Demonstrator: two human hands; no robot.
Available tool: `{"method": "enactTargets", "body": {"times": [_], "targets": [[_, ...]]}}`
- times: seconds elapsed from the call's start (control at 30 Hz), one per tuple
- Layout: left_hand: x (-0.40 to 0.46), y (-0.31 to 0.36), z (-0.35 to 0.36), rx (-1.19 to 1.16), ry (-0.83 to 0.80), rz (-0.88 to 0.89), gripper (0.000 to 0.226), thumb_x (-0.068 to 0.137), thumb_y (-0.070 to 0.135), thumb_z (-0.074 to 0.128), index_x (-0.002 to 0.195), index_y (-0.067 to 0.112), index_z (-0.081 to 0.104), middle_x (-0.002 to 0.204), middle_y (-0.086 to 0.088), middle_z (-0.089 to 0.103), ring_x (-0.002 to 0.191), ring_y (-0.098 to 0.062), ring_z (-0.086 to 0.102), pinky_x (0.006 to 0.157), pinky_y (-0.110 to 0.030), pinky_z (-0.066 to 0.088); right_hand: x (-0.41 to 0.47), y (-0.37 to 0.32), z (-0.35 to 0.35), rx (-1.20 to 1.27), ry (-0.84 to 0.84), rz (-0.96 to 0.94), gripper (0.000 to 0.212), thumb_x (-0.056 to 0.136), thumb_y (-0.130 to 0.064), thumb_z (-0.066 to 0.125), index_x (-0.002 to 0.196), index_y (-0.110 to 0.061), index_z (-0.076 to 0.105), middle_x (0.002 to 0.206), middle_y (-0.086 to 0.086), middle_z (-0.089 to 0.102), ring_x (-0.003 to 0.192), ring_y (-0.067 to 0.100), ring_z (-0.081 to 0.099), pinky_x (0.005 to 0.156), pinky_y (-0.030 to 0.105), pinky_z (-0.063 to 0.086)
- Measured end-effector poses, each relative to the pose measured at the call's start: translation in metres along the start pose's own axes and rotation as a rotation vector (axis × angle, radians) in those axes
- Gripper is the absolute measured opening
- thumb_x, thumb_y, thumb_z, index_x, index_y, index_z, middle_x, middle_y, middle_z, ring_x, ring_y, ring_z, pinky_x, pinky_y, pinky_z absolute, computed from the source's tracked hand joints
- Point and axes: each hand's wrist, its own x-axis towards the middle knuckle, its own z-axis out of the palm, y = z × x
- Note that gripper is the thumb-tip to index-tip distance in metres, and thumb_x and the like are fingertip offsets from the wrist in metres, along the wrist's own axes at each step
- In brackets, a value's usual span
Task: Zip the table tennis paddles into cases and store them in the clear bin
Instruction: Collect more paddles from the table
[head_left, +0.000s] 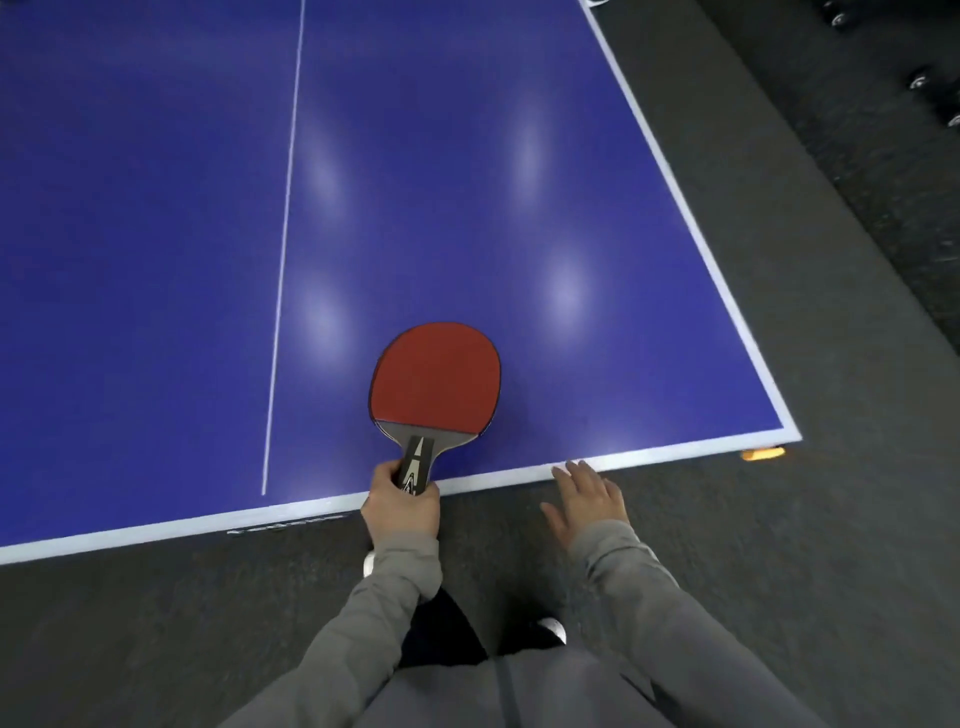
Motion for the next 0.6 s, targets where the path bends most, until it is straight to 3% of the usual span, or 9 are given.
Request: {"method": "enactTargets", "body": {"times": [0.23,0.43,0.6], "targets": [[-0.099,0.038,0.101,-0.048,-0.122,0.065,0.032,0.074,0.007,0.072,0.104,0.011,0.06,0.084,0.004,0.058,0.074,-0.011,0.051,0.071,-0.015,0.035,-0.053,0.135,0.001,0.068,0.044,0.136,0.06,0.092,-0.045,0.04,0.145,-0.022,0.022,0.155,-0.003,0.018,0.145,0.013,0.009,0.115,0.038,0.014],[-0.146,0.062,0.154,0.002,-0.198,0.172,0.03,0.073,0.007,0.073,0.099,0.014,0.059,0.08,0.007,0.056,0.067,-0.006,0.049,0.066,-0.007,0.033,-0.078,0.203,0.007,0.176,0.02,0.255,0.059,0.093,-0.045,0.04,0.145,-0.024,0.02,0.155,-0.003,0.018,0.145,0.014,0.01,0.116,0.038,0.014],[-0.16,0.079,0.195,0.072,-0.247,0.21,0.032,0.072,0.007,0.074,0.1,0.012,0.06,0.084,0.005,0.058,0.077,-0.012,0.053,0.075,-0.017,0.037,-0.074,0.244,0.01,0.237,0.0,0.299,0.06,0.093,-0.046,0.04,0.145,-0.024,0.02,0.155,-0.005,0.018,0.144,0.013,0.01,0.115,0.038,0.015]]}}
